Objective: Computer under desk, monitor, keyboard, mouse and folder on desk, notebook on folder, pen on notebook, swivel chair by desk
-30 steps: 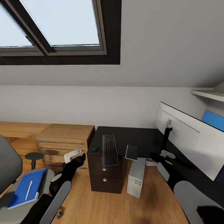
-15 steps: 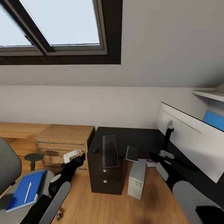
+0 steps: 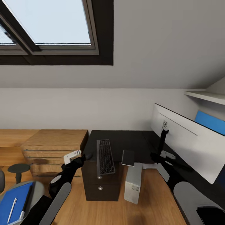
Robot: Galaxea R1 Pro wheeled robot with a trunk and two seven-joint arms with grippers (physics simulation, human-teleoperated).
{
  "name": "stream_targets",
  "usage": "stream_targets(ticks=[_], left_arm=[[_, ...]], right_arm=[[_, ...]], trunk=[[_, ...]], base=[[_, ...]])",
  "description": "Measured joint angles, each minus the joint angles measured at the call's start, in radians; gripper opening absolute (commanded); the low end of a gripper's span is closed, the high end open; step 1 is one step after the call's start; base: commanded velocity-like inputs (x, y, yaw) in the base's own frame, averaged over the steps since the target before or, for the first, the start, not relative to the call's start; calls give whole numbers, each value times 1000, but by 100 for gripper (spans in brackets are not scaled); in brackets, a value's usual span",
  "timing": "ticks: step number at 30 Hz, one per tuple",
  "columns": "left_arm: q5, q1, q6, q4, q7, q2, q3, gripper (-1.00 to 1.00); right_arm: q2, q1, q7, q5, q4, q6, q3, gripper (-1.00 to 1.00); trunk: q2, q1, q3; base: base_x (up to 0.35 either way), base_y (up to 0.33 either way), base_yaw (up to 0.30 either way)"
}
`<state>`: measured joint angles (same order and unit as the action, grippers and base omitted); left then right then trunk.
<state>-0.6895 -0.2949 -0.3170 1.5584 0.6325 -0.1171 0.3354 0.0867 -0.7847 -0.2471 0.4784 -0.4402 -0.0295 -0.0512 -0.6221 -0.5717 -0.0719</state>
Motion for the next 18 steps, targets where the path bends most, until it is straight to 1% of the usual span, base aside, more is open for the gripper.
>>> stream_targets(ticks=[5,8,18], left_arm=[[-2,0,0,-1,1,0,0,100],[-4,0,0,-2,1,0,0,100],[-3,0,0,-3,1,0,-3,100]], right_arm=[[-2,0,0,-1,2,0,-1,100],[-3,0,0,-1,3,0,-1,100],[-1,0,1,-5,2,1,-1,100]], trunk=[[0,0,1],[0,0,1],[0,0,1]], base=[[304,-1,-32],[228,-38,-5],[226,-139,-1]])
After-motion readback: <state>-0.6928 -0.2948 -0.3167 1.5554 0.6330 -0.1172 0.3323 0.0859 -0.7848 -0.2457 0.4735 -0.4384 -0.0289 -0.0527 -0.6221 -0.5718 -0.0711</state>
